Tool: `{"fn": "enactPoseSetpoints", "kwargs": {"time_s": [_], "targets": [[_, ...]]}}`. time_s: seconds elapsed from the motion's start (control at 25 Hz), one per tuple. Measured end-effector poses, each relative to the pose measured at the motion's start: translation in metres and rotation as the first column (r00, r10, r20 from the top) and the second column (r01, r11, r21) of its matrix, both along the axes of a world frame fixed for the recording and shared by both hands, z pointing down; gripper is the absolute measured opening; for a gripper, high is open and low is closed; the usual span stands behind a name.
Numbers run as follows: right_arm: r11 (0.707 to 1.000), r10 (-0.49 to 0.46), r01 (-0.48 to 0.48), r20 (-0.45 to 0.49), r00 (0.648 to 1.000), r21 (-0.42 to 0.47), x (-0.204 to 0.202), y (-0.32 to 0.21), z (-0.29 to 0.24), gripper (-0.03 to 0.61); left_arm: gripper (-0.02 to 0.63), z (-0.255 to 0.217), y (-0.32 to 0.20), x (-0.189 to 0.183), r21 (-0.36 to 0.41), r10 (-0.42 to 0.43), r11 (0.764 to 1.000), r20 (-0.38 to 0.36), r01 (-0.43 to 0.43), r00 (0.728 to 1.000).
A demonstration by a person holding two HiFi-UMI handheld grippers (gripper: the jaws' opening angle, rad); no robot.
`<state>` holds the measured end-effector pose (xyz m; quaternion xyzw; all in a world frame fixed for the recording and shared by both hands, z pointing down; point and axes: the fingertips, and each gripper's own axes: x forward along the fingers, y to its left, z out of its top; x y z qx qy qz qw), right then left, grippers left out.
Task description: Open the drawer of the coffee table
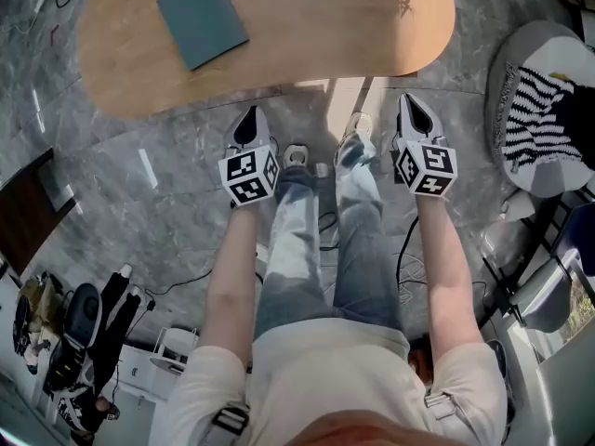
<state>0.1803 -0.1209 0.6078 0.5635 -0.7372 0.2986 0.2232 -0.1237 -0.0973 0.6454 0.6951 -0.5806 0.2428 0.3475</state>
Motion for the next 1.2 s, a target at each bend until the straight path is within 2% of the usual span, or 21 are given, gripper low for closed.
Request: {"fn": "enactPoseSetpoints", "kwargs": {"time_s": [0.16, 0.2, 0.36, 0.52, 0.64, 0.8, 1.0, 1.2], "targets": [[0.999, -0.002, 0.001, -0.029, 1.0, -0.033, 0.009, -0.003, 0.03, 0.008, 0.02, 0.032, -0.004, -0.002, -0.04, -0.008, 0.999, 0.011, 0.009, 1.0], [0.999, -0.006, 0.005, -0.036, 0.999, -0.041, 0.01, -0.003, 0.037, 0.036, 0.038, 0.039, -0.004, -0.003, -0.049, -0.004, 0.999, 0.016, 0.005, 1.0], [0.997, -0.028, 0.022, -0.074, 0.997, -0.077, 0.02, -0.002, 0.062, 0.096, 0.117, 0.065, -0.005, 0.002, -0.089, 0.031, 0.996, -0.001, -0.031, 1.0], [0.992, -0.062, 0.05, -0.097, 0.993, -0.114, 0.032, -0.002, 0.084, 0.187, 0.26, 0.084, -0.011, 0.012, -0.1, 0.06, 0.993, -0.059, -0.066, 0.996], [0.986, -0.102, 0.083, -0.127, 0.987, -0.146, 0.037, -0.005, 0.102, 0.238, 0.299, 0.095, -0.013, 0.016, -0.113, 0.108, 0.987, -0.053, -0.114, 0.993], [0.979, -0.11, 0.077, -0.174, 0.979, -0.189, 0.05, -0.011, 0.124, 0.272, 0.36, 0.11, -0.019, 0.017, -0.129, 0.117, 0.984, -0.044, -0.122, 0.992], [0.972, -0.141, 0.101, -0.182, 0.973, -0.214, 0.057, -0.022, 0.14, 0.342, 0.379, 0.118, -0.028, 0.018, -0.131, 0.101, 0.986, -0.036, -0.105, 0.994], [0.964, -0.18, 0.135, -0.191, 0.965, -0.227, 0.055, -0.034, 0.152, 0.35, 0.38, 0.123, -0.039, 0.024, -0.113, 0.155, 0.982, 0.0, -0.154, 0.988]]}}
